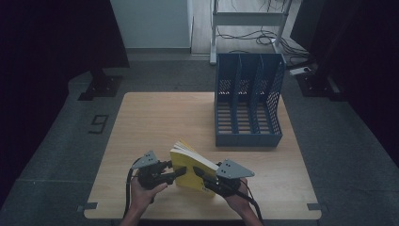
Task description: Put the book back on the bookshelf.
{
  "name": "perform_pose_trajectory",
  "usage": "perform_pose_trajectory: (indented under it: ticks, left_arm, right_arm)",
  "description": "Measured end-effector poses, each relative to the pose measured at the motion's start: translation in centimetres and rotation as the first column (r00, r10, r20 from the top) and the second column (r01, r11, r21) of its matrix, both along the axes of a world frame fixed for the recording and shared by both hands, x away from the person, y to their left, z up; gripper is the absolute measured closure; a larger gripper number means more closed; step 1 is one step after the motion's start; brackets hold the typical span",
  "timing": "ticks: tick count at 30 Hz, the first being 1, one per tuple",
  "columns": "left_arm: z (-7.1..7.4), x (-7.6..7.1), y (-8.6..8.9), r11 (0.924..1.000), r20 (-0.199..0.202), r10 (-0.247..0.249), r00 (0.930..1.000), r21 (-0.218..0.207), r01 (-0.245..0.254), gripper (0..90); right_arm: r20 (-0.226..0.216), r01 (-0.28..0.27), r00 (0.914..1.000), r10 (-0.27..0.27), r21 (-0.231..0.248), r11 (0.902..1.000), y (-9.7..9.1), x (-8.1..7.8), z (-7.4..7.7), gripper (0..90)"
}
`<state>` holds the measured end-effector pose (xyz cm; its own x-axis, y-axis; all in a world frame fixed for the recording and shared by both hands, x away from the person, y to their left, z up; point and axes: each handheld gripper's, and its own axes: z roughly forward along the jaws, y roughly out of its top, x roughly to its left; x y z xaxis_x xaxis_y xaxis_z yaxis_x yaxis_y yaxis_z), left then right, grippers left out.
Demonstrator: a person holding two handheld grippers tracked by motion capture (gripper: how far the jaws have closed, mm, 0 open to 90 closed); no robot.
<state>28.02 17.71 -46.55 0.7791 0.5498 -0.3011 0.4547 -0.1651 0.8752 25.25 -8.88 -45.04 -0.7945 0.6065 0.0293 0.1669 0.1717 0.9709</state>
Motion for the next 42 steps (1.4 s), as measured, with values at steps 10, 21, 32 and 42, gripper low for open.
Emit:
perform_pose_trajectory:
  ticks: [10, 21, 32, 42]
  left_arm:
    - [-0.1, 0.2, 0.1, 1.0, -0.01, 0.001, 0.9999, -0.007, -0.001, 47.9]
    - [-0.1, 0.4, 0.7, 0.9984, -0.022, 0.047, 0.9986, -0.03, -0.048, 45.4]
    - [0.1, 0.3, 1.0, 0.9971, -0.028, 0.062, 0.9977, -0.042, -0.063, 45.6]
    - [-0.1, 0.5, 0.8, 0.998, -0.035, 0.062, 0.9974, -0.013, -0.063, 46.0]
  right_arm:
    - [0.015, 0.01, 0.9998, -0.01, -0.046, 0.9989, 0.6, 0.0, -0.4, 73.0]
    - [0.017, 0.029, 0.9994, -0.029, -0.034, 0.999, 0.7, -0.2, -0.3, 73.7]
    - [0.027, 0.075, 0.9968, -0.075, -0.01, 0.9971, -0.3, -0.3, 0.3, 73.8]
    - [0.054, 0.104, 0.993, -0.105, 0.02, 0.9944, -1.3, -0.7, 1.3, 73.8]
